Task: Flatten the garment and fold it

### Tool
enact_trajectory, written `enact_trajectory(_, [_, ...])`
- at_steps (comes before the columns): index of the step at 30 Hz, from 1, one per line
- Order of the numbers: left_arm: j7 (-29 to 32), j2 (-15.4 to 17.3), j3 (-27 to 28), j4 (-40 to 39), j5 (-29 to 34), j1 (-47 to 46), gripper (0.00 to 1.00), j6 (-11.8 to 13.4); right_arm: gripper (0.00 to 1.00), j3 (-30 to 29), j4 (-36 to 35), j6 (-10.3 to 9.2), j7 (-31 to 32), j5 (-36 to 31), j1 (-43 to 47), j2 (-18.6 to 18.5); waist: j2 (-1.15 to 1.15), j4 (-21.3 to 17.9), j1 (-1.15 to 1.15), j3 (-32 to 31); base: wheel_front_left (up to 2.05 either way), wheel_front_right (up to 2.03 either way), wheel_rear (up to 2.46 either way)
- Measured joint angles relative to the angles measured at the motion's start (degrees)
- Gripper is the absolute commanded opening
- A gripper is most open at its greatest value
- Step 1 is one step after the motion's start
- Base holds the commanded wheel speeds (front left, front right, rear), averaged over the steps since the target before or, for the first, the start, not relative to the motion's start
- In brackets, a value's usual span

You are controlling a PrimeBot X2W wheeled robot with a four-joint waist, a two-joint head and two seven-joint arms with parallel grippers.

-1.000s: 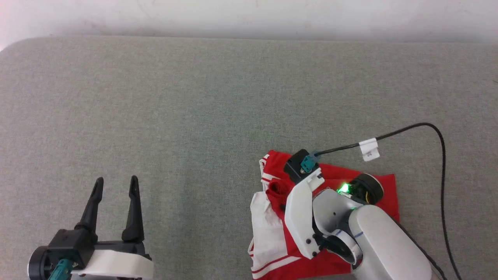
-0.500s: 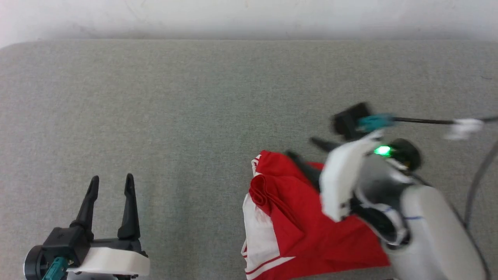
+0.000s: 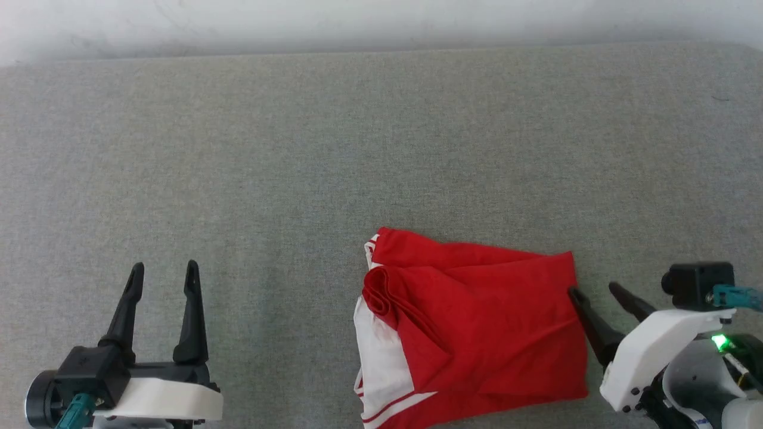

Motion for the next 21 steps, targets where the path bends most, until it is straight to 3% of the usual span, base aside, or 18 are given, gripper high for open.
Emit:
enact_trajectory(15, [1.29, 1.72, -1.62, -0.55, 1.02, -0.31, 1.0, -0.43, 0.98, -0.29, 13.52, 0.0, -0.81, 5.49, -0.59, 0.09, 0.0, 1.48, 0.0, -0.09, 0.0, 0.0, 0.0])
enact_trajectory(16, [1.33, 1.79, -1.77, -0.54, 1.03, -0.31, 1.0, -0.45, 0.4, -0.27, 14.18, 0.0, -0.6, 5.68, -0.96, 0.09, 0.0, 1.55, 0.0, -0.2, 0.0, 0.0, 0.0])
enact_trajectory(17, [1.38, 1.86, -2.0, -0.53, 1.1, -0.34, 1.0, -0.52, 0.06, -0.25, 14.78, 0.0, -0.58, 5.61, -1.33, 0.05, 0.0, 1.62, 0.0, -0.31, 0.0, 0.0, 0.0])
enact_trajectory(18, [1.41, 1.89, -2.22, -0.51, 1.18, -0.36, 1.0, -0.73, 0.0, -0.24, 15.18, 0.0, -0.53, 5.38, -1.59, 0.01, 0.0, 1.69, 0.0, -0.42, 0.0, 0.0, 0.0])
enact_trajectory(21, [1.59, 2.03, -2.59, -0.45, 1.2, -0.58, 1.0, -0.93, 0.0, -0.14, 16.16, 0.01, -0.52, 5.13, -2.42, 0.0, 0.0, 1.76, 0.0, -0.85, 0.0, 0.0, 0.0])
